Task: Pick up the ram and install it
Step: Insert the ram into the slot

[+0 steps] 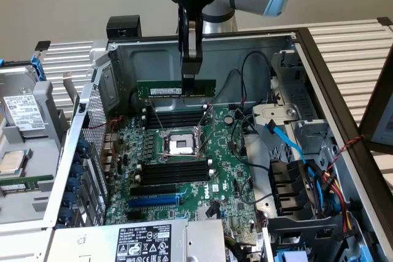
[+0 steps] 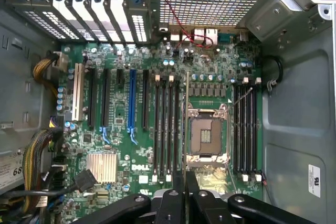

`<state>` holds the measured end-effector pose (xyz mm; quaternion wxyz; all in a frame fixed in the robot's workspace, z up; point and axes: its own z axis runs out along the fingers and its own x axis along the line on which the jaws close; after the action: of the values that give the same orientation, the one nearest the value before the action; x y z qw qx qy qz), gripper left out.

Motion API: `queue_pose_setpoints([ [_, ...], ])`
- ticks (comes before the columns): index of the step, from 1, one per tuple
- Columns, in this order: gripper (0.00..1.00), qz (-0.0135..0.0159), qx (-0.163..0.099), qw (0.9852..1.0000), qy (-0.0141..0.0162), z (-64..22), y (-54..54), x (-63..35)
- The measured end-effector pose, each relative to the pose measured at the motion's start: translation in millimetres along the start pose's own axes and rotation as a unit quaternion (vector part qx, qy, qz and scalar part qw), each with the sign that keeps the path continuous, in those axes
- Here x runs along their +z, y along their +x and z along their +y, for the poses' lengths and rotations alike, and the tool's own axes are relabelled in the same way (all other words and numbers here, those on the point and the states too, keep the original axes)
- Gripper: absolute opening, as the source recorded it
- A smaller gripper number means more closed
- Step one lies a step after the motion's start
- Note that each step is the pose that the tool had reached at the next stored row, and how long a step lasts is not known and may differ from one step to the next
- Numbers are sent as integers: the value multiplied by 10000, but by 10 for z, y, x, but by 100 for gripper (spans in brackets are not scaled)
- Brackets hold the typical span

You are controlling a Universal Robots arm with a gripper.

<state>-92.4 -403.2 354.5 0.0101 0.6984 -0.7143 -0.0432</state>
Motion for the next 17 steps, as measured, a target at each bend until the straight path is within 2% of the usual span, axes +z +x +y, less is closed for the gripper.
queue_pose_setpoints([
  [3, 13, -1, 2, 10000, 38, 4, 2, 47],
  [5, 13, -3, 5, 10000, 79, 7, 3, 70],
  [8, 13, -5, 7, 9998, 207, 23, 5, 89],
  [10, 13, -6, 8, 9997, 262, 50, 6, 113],
  [13, 13, -7, 13, 9996, 296, 110, 10, 167],
  [17, 13, -8, 27, 9995, 301, 116, 16, 239],
])
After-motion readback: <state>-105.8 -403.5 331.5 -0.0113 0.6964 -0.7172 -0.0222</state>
